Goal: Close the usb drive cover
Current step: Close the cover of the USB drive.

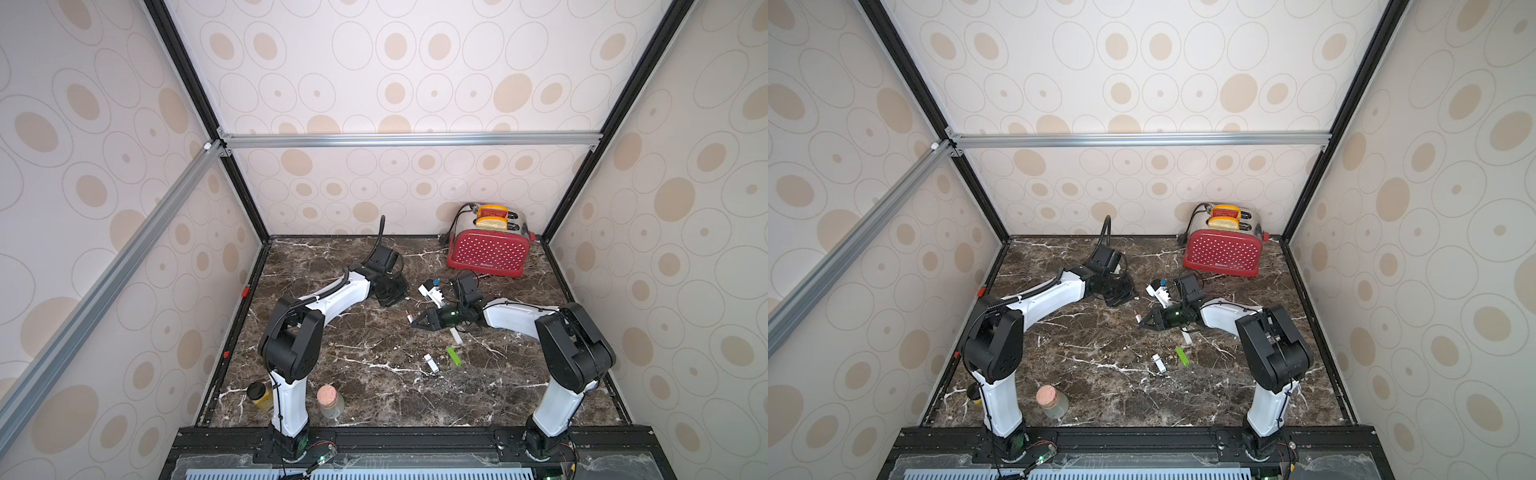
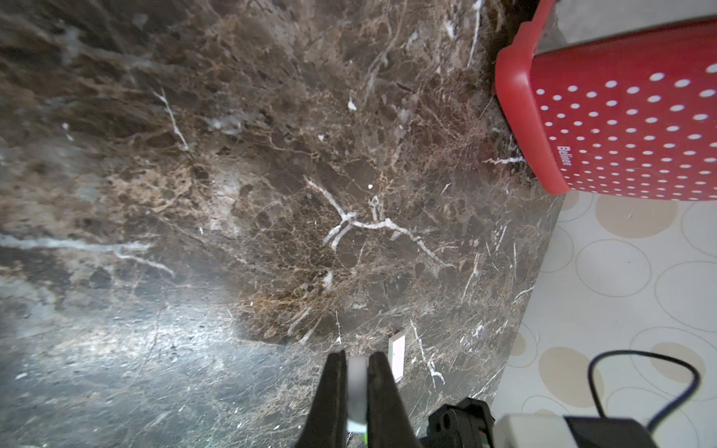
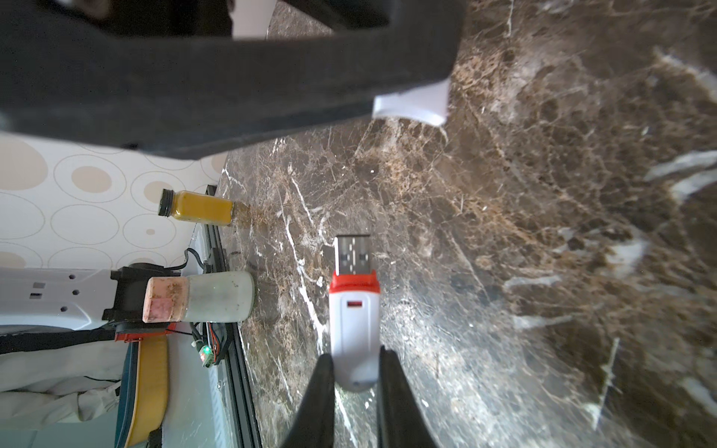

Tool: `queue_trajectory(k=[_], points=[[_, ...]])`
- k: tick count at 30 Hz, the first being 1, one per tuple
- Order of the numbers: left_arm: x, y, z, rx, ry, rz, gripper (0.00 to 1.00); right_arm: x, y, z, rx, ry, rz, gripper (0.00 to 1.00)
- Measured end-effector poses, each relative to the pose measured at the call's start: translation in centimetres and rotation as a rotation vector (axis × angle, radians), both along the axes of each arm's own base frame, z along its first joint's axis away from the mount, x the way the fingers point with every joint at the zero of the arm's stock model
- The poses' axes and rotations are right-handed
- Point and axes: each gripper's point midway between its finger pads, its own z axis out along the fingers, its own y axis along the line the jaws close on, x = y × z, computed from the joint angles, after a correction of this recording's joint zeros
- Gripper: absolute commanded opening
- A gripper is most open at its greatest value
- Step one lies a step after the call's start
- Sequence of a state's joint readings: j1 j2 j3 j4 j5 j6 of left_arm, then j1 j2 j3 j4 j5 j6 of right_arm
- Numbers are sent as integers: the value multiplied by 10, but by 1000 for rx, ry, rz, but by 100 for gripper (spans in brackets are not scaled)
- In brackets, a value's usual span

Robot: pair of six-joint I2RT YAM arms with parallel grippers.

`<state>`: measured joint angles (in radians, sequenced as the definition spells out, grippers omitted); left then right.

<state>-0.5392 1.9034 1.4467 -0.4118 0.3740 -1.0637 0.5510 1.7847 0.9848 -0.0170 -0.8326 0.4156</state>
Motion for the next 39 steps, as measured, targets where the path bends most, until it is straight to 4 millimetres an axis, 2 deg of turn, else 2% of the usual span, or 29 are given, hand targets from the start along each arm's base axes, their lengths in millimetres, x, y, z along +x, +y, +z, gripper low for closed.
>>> queue_trajectory(k=[10, 28, 39], points=[[-12, 4, -18, 29, 23, -28, 0, 2, -2, -1, 0, 8, -12, 0], [-22, -7, -17, 28, -2, -65, 0, 3, -3, -1, 4, 9, -20, 0], [-28, -3, -17, 39, -9, -62, 0, 2, -5, -4, 2, 20, -27, 0]])
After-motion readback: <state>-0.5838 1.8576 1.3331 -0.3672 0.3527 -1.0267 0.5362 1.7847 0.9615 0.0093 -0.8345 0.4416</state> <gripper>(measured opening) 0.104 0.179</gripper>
